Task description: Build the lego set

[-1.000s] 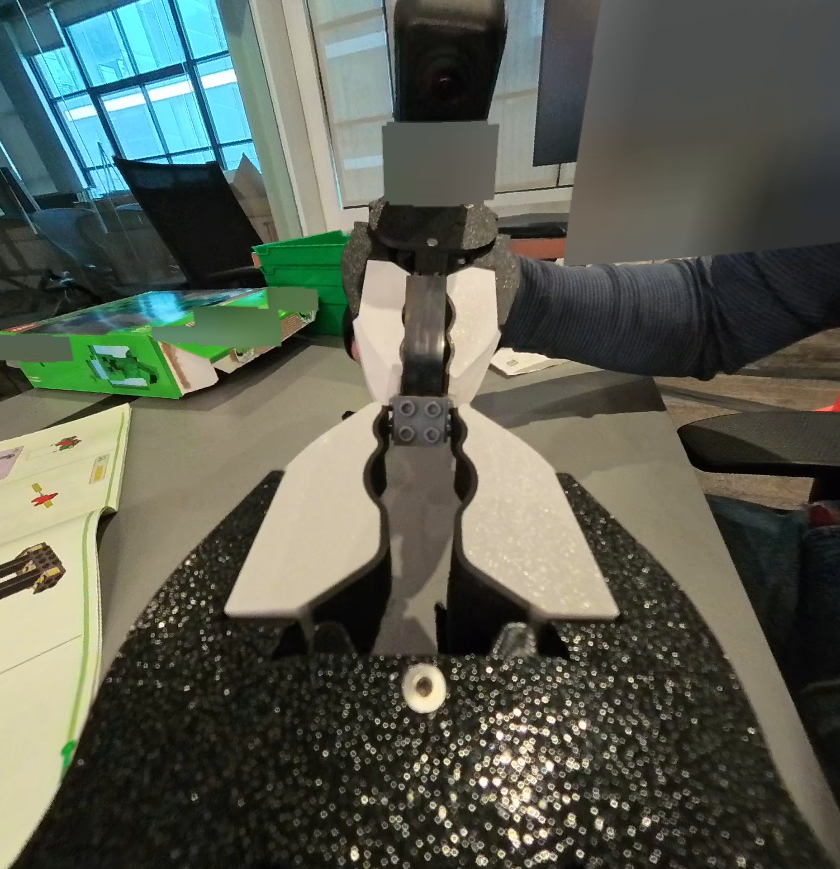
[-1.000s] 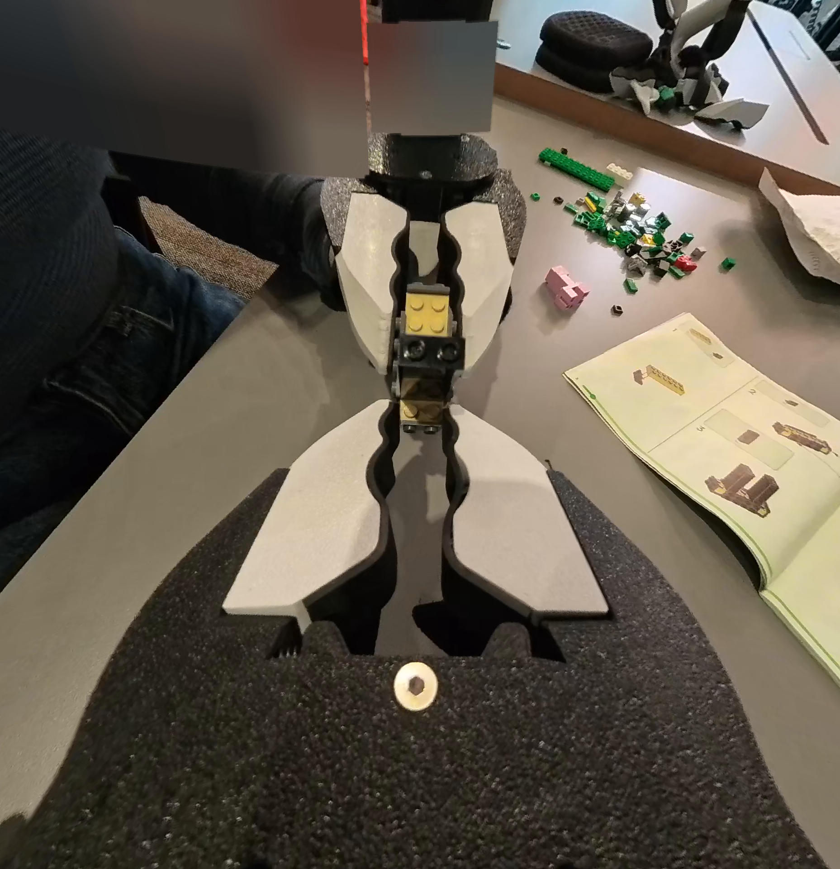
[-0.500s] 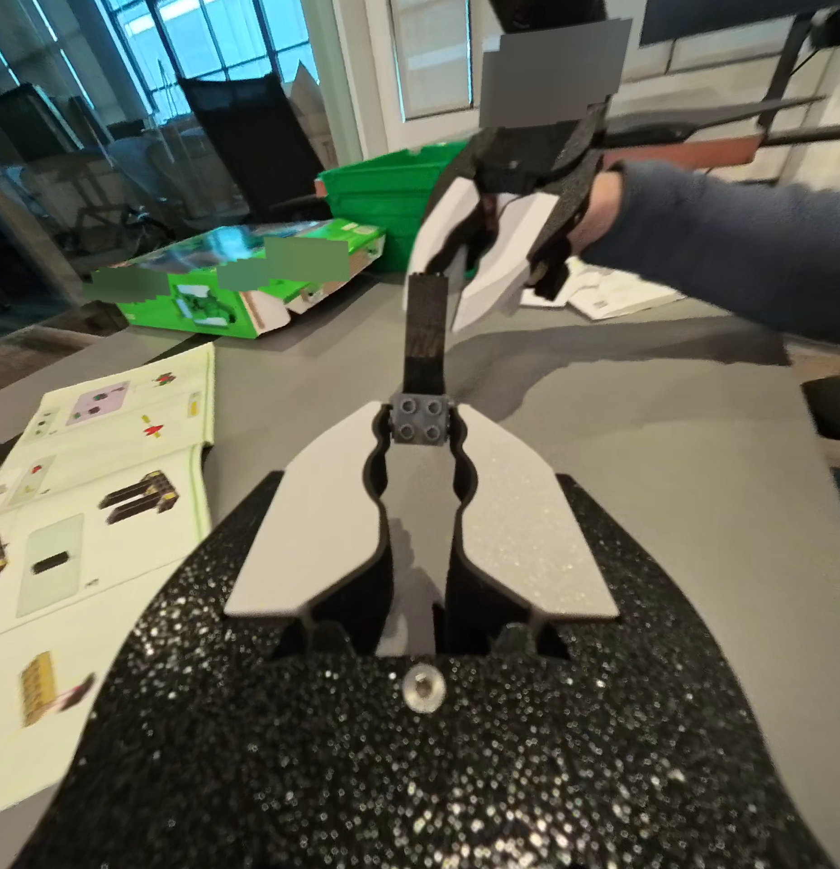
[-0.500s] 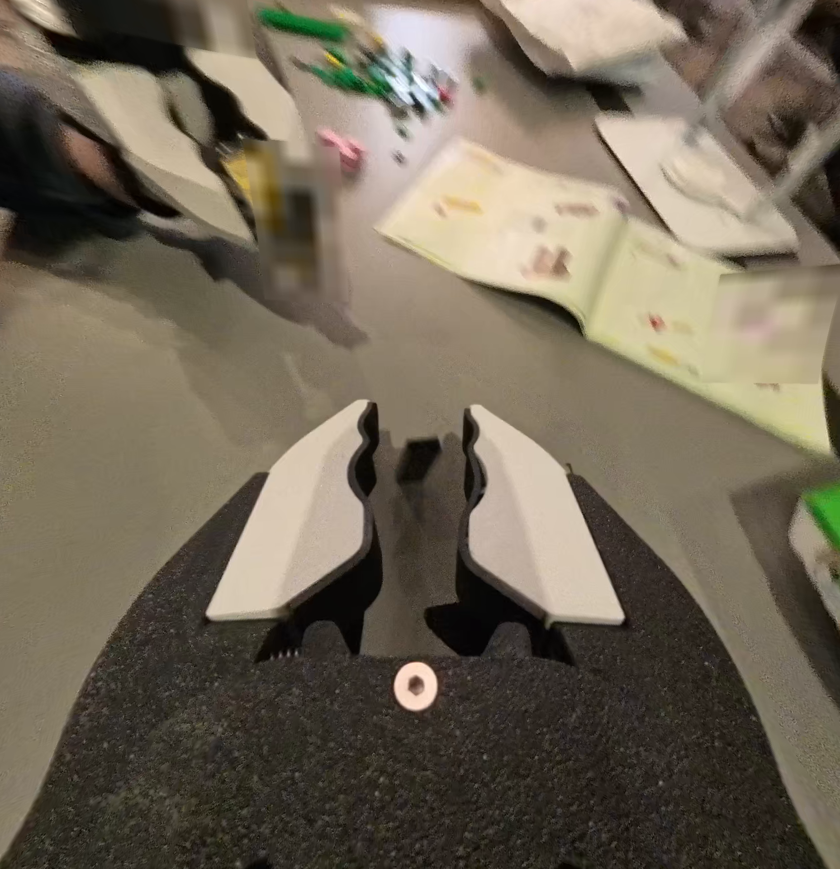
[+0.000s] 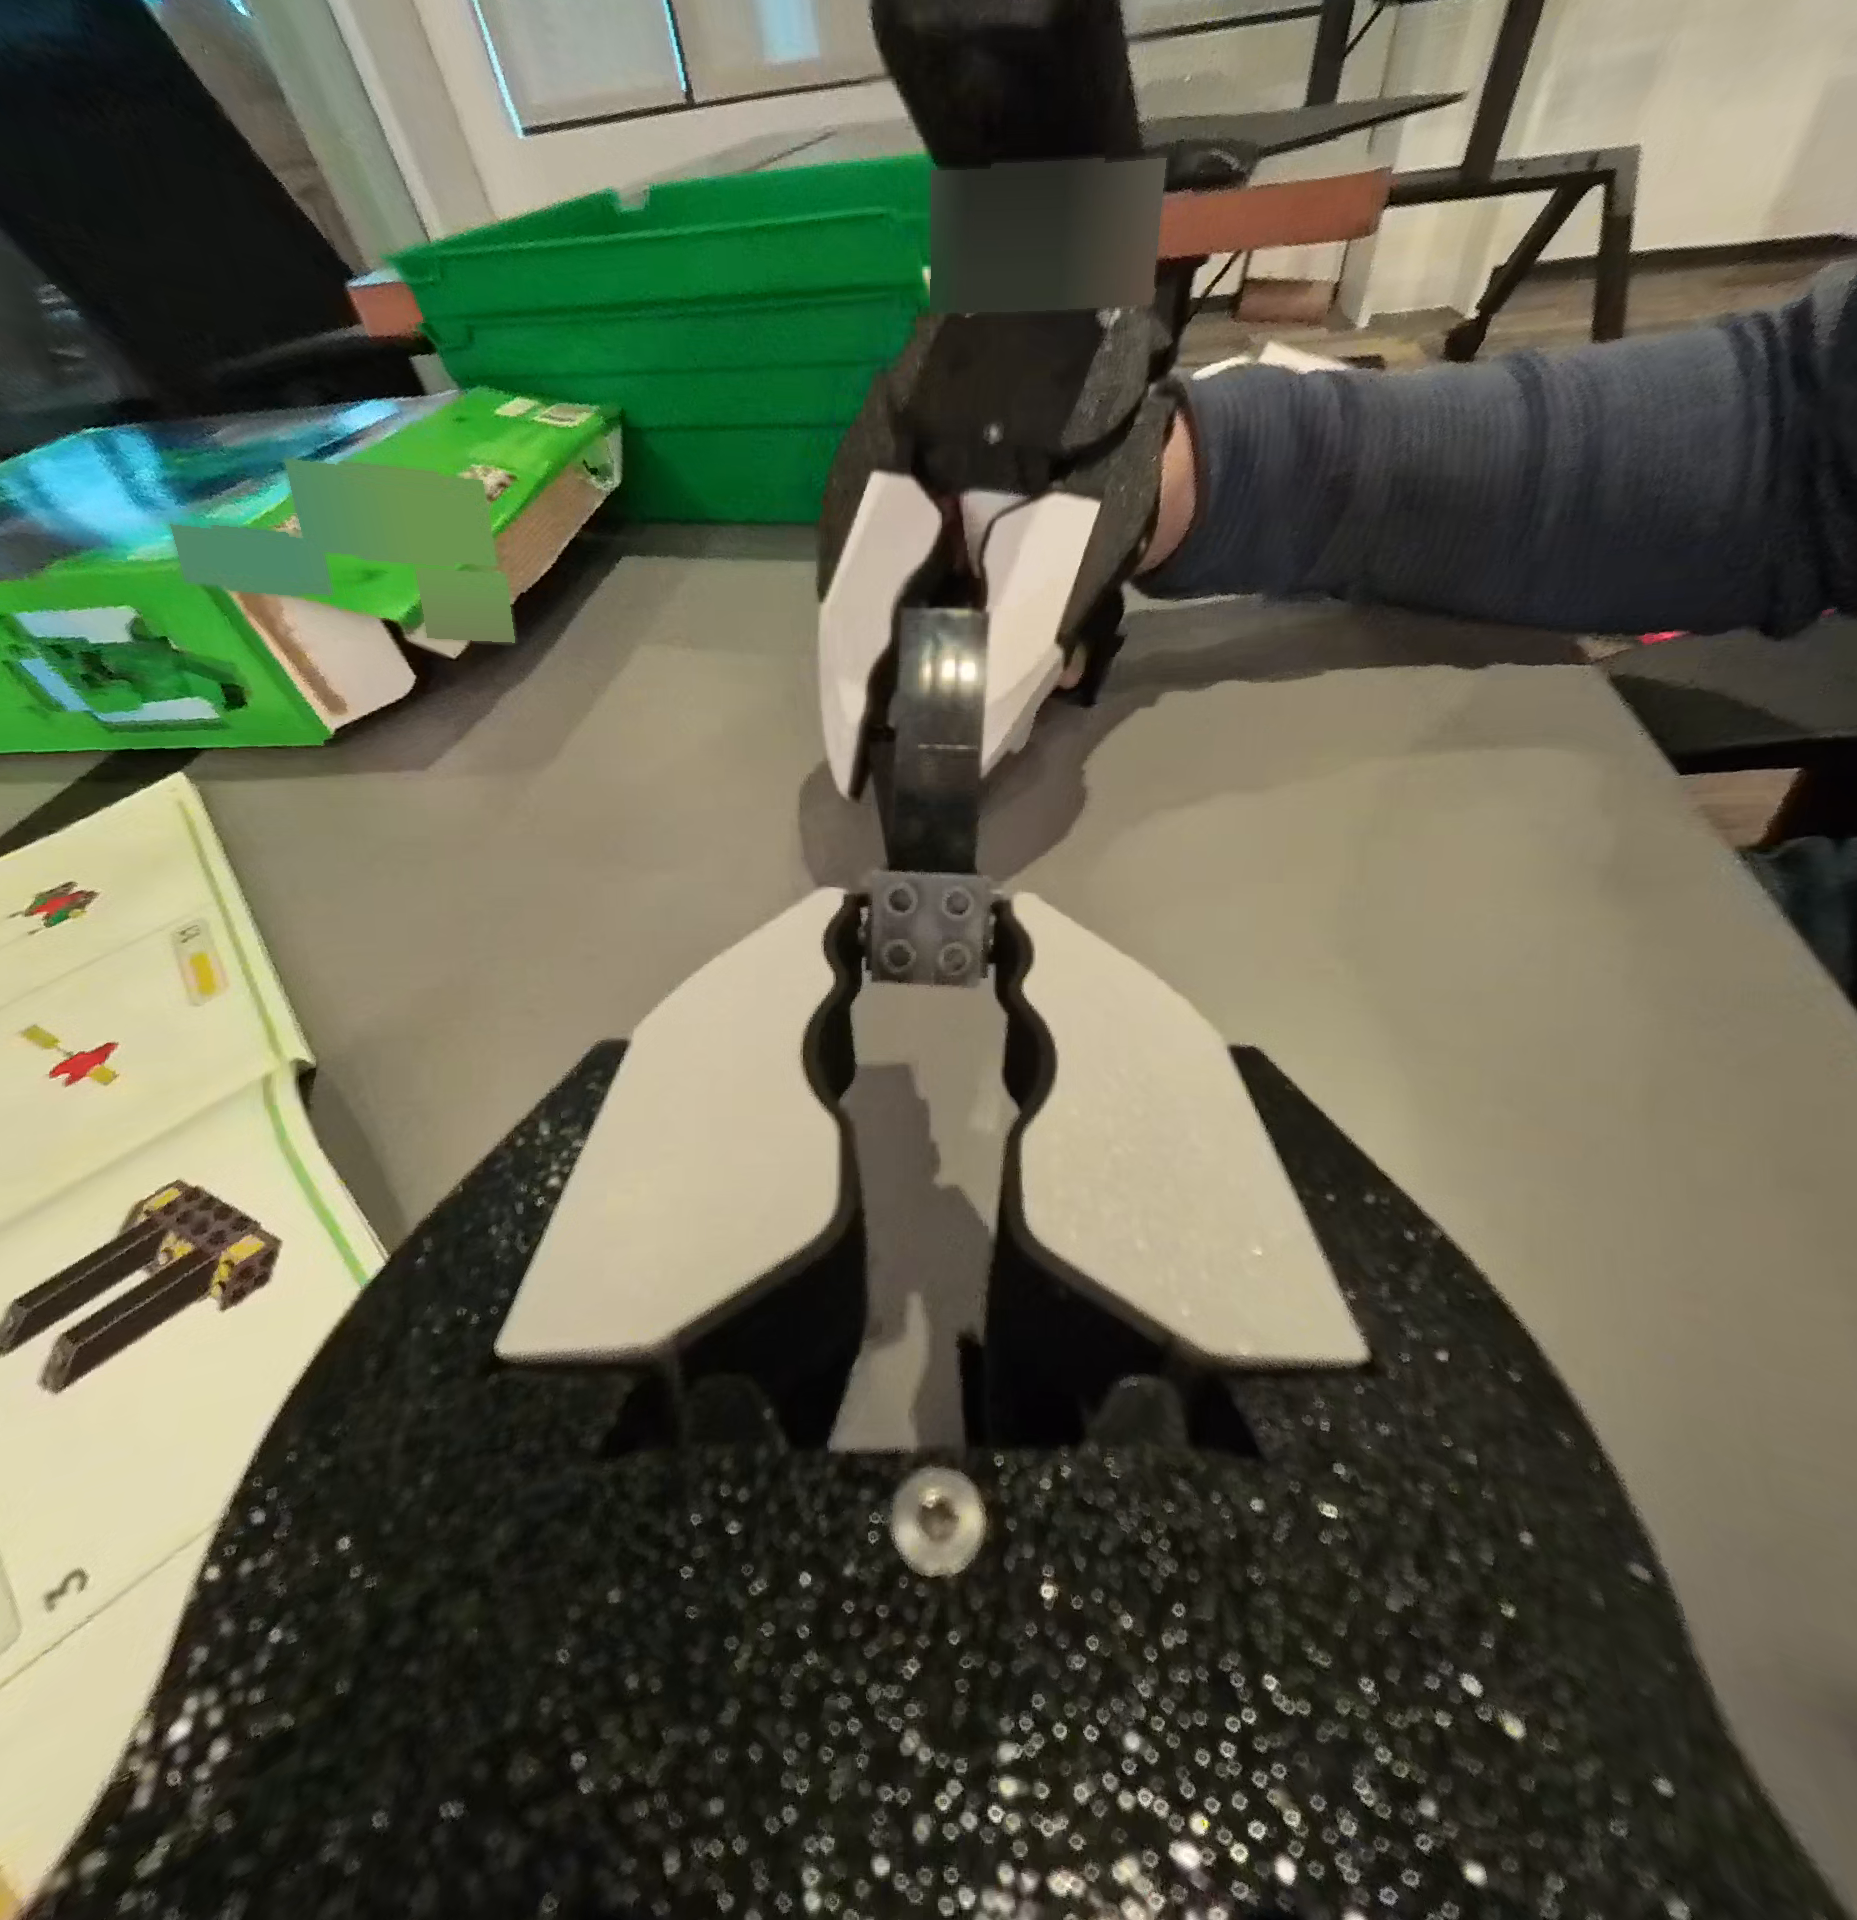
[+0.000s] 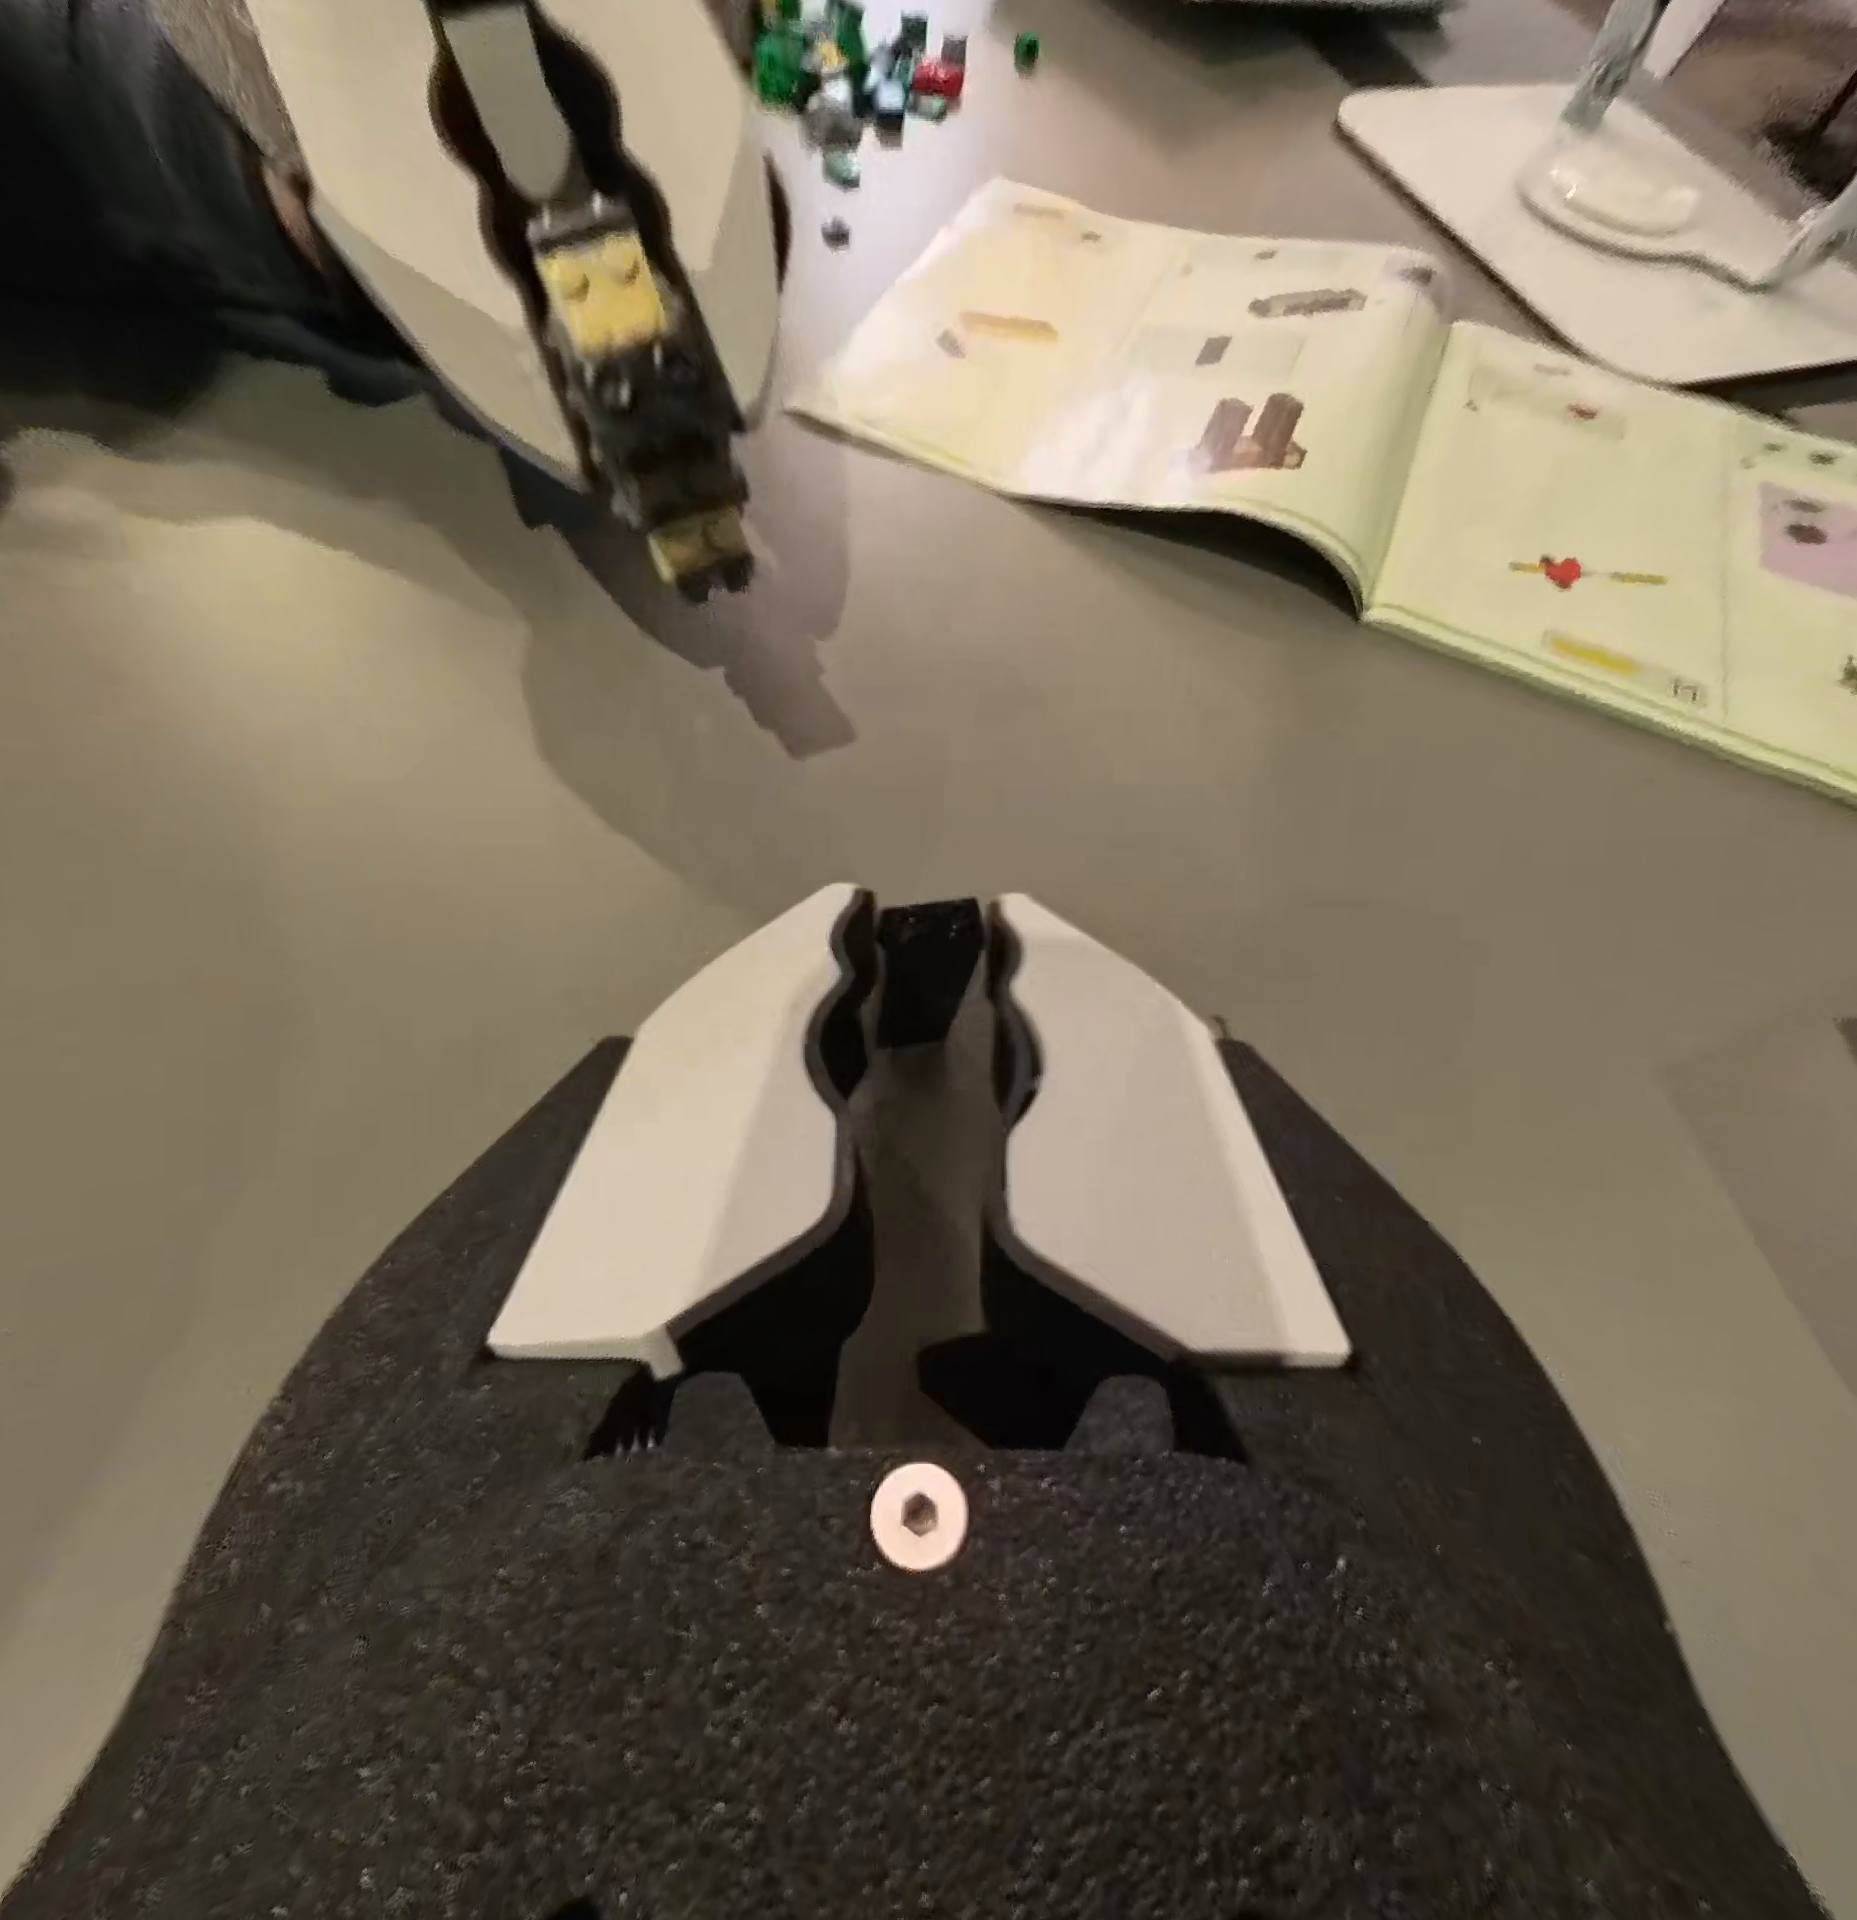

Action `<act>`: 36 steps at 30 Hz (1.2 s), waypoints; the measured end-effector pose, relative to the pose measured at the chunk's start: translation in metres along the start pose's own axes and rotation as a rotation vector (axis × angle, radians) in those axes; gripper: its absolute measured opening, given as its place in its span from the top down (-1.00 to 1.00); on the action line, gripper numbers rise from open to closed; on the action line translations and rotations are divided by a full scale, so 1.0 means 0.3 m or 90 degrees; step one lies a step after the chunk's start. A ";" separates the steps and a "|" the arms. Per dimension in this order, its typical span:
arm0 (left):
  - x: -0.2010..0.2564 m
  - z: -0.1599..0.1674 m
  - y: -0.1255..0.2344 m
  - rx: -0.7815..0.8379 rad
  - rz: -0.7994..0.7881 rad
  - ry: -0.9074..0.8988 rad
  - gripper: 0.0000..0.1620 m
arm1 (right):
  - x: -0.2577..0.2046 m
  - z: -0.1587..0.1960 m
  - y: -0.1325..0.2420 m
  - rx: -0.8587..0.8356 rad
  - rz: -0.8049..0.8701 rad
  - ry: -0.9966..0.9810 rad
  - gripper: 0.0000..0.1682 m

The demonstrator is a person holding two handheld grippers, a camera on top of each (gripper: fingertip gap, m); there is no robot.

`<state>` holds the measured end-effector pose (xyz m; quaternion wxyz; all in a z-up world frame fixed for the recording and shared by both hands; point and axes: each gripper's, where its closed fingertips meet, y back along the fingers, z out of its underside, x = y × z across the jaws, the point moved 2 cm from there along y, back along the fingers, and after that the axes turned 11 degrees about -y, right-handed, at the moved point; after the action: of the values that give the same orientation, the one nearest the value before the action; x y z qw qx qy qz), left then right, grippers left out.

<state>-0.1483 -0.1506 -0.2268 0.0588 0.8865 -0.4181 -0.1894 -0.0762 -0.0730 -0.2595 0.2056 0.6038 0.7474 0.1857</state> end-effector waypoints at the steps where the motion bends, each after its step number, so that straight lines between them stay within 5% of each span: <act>1: -0.006 -0.001 0.001 0.009 0.005 0.007 0.70 | 0.000 0.002 -0.002 -0.006 -0.006 -0.001 0.78; 3: -0.017 -0.006 -0.001 0.025 0.010 0.016 0.70 | 0.031 -0.014 0.015 -0.001 0.032 -0.010 0.79; 10: -0.071 -0.053 -0.040 0.103 0.035 0.040 0.70 | -0.023 -0.324 0.191 0.298 0.044 0.017 0.80; 18: -0.126 -0.057 -0.117 0.131 0.055 0.016 0.70 | -0.069 -0.438 0.185 0.372 -0.020 0.064 0.80; 36: -0.129 -0.068 -0.133 0.178 0.101 0.035 0.70 | -0.057 -0.356 0.056 0.238 -0.077 -0.049 0.80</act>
<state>-0.1342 -0.0965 -0.2075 -0.0392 0.8549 -0.5076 -0.0998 -0.1161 -0.0895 -0.1588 0.1290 0.5923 0.7952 0.0081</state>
